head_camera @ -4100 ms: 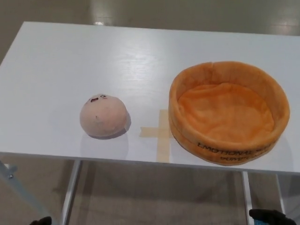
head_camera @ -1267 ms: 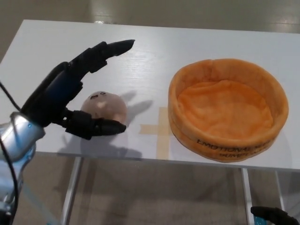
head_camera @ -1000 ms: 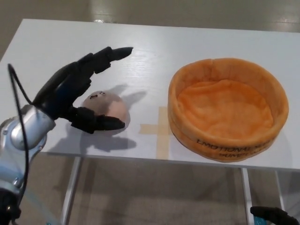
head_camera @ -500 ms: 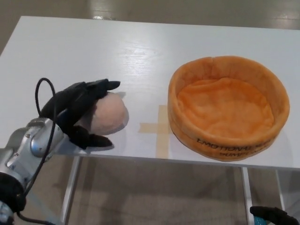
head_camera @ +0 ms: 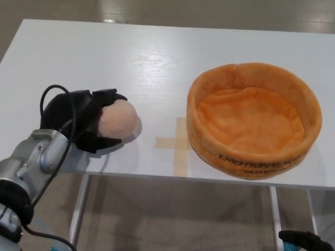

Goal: Use the left hand to pick up the pink round toy on the left and place it inside the orange plate on the desk.

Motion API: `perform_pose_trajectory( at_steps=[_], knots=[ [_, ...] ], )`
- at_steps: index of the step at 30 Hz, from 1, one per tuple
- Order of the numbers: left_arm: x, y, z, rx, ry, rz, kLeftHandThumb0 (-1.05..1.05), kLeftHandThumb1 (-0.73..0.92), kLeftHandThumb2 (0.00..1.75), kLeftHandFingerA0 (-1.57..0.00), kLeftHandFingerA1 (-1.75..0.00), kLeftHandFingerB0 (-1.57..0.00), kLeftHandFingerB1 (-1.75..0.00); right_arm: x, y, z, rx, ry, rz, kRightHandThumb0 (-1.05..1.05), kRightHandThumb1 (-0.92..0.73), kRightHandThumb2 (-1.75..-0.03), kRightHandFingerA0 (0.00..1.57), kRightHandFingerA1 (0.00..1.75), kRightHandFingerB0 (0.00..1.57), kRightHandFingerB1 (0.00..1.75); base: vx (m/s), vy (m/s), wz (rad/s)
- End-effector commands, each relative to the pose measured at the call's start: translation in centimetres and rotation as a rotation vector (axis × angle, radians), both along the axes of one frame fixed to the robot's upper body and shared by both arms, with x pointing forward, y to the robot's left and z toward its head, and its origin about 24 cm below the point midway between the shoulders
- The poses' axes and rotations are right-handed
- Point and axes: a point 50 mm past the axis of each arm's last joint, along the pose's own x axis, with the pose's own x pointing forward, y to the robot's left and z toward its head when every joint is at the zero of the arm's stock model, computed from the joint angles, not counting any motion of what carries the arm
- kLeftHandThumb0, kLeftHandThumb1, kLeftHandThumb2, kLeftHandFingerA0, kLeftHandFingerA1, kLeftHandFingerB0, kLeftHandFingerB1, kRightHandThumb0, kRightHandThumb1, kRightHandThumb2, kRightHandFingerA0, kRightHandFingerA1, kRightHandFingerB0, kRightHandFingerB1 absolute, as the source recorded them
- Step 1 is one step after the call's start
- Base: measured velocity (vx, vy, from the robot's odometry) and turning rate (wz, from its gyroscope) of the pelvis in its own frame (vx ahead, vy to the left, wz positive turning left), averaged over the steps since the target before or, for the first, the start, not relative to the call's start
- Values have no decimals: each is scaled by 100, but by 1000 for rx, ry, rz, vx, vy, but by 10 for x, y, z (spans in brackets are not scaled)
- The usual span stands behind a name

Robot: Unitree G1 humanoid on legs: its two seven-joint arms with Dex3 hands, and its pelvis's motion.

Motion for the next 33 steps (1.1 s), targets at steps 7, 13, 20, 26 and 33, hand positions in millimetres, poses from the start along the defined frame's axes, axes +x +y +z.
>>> perform_pose_trajectory(
  at_steps=[7,13,20,26,33],
  knots=[
    [-5,-2,12,-60,-166,-48,-26,80,66,-79,-163,-82,-59,-4,0,-2,8,6,-21,-11,-33,-86,55,100,49,93,0,0,0],
    [3,-2,44,-125,-271,-56,-26,75,63,-78,-166,-81,-66,-3,0,-2,6,11,-21,-16,-31,-86,48,97,48,95,0,0,0],
    [8,-15,93,-177,-415,-128,-39,61,71,-94,-153,-77,-61,-1,-1,-1,6,5,-19,-13,-33,-86,53,96,49,92,0,0,0],
    [14,-62,125,-194,-464,-258,-31,68,63,-81,-164,-88,-58,-1,-1,-1,11,7,-28,-13,-33,-84,52,95,50,90,0,0,0],
    [14,-125,131,-185,-415,-390,-33,68,64,-81,-160,-89,-65,-1,1,-1,16,2,-25,-12,-34,-84,57,98,53,92,0,0,0]
  ],
)
